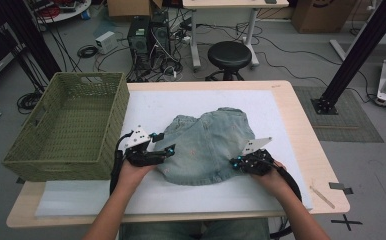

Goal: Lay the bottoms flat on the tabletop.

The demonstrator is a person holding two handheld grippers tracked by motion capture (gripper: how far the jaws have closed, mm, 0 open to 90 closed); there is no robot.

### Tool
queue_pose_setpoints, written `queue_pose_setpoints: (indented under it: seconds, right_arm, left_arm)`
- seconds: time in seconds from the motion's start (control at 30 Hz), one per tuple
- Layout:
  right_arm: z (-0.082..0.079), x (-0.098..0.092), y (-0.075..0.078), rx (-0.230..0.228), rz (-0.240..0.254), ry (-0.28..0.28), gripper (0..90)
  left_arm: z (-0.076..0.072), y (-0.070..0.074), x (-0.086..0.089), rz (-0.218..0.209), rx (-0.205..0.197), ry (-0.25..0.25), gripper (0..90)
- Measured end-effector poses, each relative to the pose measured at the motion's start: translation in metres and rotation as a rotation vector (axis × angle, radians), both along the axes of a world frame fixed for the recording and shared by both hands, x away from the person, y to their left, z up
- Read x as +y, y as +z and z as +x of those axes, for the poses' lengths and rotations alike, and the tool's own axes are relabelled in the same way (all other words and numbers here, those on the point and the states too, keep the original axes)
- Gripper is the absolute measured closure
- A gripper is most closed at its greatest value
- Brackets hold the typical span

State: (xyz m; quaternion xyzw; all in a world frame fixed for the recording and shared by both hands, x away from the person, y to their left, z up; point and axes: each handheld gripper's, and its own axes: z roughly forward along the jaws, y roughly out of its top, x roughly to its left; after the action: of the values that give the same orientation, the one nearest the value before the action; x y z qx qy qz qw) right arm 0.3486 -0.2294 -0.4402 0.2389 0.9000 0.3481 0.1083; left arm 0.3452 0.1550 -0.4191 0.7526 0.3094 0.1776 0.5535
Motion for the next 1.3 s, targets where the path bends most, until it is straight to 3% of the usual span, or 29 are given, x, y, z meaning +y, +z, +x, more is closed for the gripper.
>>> queue_pose_setpoints:
  seconds: [0.07, 0.1, 0.2, 0.27, 0.4, 0.57, 0.6, 0.67, 0.8, 0.93, 1.07, 1.2, 1.3]
  right_arm:
    - [-0.001, -0.006, 0.01, -0.035, 0.04, 0.002, 90.0]
    - [-0.001, -0.012, 0.017, -0.054, 0.085, -0.013, 90.0]
    - [-0.003, -0.032, 0.039, -0.126, 0.198, -0.072, 90.0]
    - [-0.003, -0.044, 0.048, -0.166, 0.228, -0.127, 90.0]
    - [0.001, -0.063, 0.045, -0.159, 0.251, -0.242, 90.0]
    - [0.007, -0.068, 0.034, -0.119, 0.238, -0.257, 88.5]
    - [0.007, -0.069, 0.033, -0.117, 0.236, -0.263, 86.1]
    - [0.008, -0.075, 0.034, -0.101, 0.268, -0.271, 70.9]
    - [0.006, -0.099, 0.041, -0.105, 0.331, -0.36, 65.3]
    - [0.006, -0.114, 0.034, -0.101, 0.279, -0.43, 58.6]
    - [0.016, -0.117, 0.015, -0.016, 0.221, -0.451, 50.6]
    - [0.021, -0.105, 0.0, 0.052, 0.178, -0.389, 49.0]
    - [0.022, -0.088, -0.008, 0.092, 0.123, -0.323, 49.5]
  left_arm:
    - [-0.001, 0.001, -0.001, -0.003, -0.002, -0.016, 36.7]
    - [-0.001, 0.001, -0.001, -0.003, -0.002, -0.023, 36.7]
    - [-0.002, 0.0, -0.002, 0.006, -0.001, -0.036, 36.7]
    - [-0.003, 0.0, -0.003, 0.015, 0.004, -0.049, 36.7]
    - [-0.004, -0.005, -0.006, 0.047, 0.035, -0.072, 36.7]
    - [-0.002, -0.014, -0.008, 0.087, 0.087, -0.067, 36.6]
    - [-0.002, -0.015, -0.008, 0.092, 0.095, -0.066, 36.5]
    - [-0.003, -0.016, -0.009, 0.105, 0.109, -0.071, 36.5]
    - [-0.008, -0.013, -0.005, 0.107, 0.117, -0.084, 36.4]
    - [-0.015, -0.012, 0.001, 0.13, 0.12, -0.085, 36.4]
    - [-0.021, -0.013, 0.009, 0.134, 0.146, -0.088, 36.7]
    - [-0.019, -0.023, 0.001, 0.188, 0.191, -0.13, 41.7]
    - [-0.02, -0.031, -0.013, 0.262, 0.195, -0.162, 53.1]
